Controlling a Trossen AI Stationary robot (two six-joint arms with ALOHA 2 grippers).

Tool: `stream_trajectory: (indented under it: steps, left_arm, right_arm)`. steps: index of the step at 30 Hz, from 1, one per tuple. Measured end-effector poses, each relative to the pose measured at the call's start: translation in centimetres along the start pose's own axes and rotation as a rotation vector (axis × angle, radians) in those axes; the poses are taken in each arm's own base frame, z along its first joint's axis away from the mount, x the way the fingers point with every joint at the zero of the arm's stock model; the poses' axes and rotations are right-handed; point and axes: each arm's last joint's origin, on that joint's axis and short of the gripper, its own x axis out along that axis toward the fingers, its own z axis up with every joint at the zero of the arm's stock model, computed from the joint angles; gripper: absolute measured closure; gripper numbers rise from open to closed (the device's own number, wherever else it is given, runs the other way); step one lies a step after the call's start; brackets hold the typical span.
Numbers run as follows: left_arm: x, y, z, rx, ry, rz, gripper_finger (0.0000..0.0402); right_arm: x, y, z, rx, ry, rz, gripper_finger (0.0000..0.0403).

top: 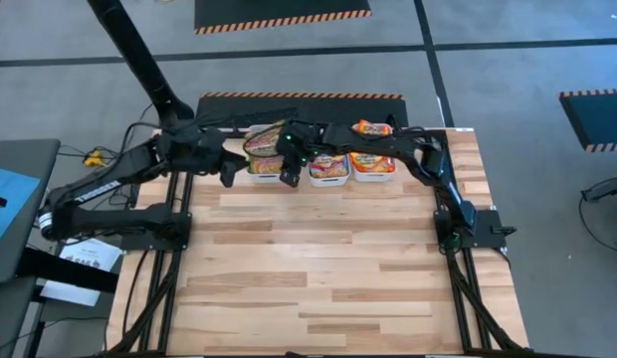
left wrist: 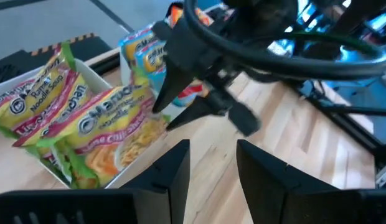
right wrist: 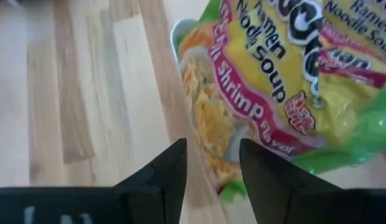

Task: Sort Maruchan noodles
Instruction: Put the green noodle pack into the left white bin

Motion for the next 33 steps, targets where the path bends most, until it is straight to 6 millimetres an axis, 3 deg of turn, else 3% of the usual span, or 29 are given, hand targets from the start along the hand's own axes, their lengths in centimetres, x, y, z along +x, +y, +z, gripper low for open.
stream_trajectory:
  steps: [7, 16, 21, 27, 33]
  left_arm:
    - [-0.4, -0.1, 0.1, -0.003, -0.024, 0.001, 0.0285]
    - [0.4, 0.1, 0.0, 0.011, -0.004, 0.037, 0.0285]
    - [0.6, 0.2, 0.0, 0.014, -0.001, 0.05, 0.0285]
    - [0.6, 0.2, 0.0, 0.014, 0.001, 0.056, 0.0285]
    - [0.6, 0.2, 0.0, 0.014, -0.001, 0.055, 0.0285]
  right_arm:
    - [2.4, -0.2, 0.0, 0.021, -0.06, 0.014, 0.0231]
    - [2.5, -0.1, 0.4, 0.036, -0.104, 0.026, 0.0231]
    - [2.8, -0.4, -0.3, 0.054, -0.059, 0.027, 0.0231]
    - [1.8, -0.2, 0.0, 0.072, -0.035, 0.037, 0.0231]
    - [-0.5, 1.0, 2.8, 0.084, -0.14, 0.08, 0.0231]
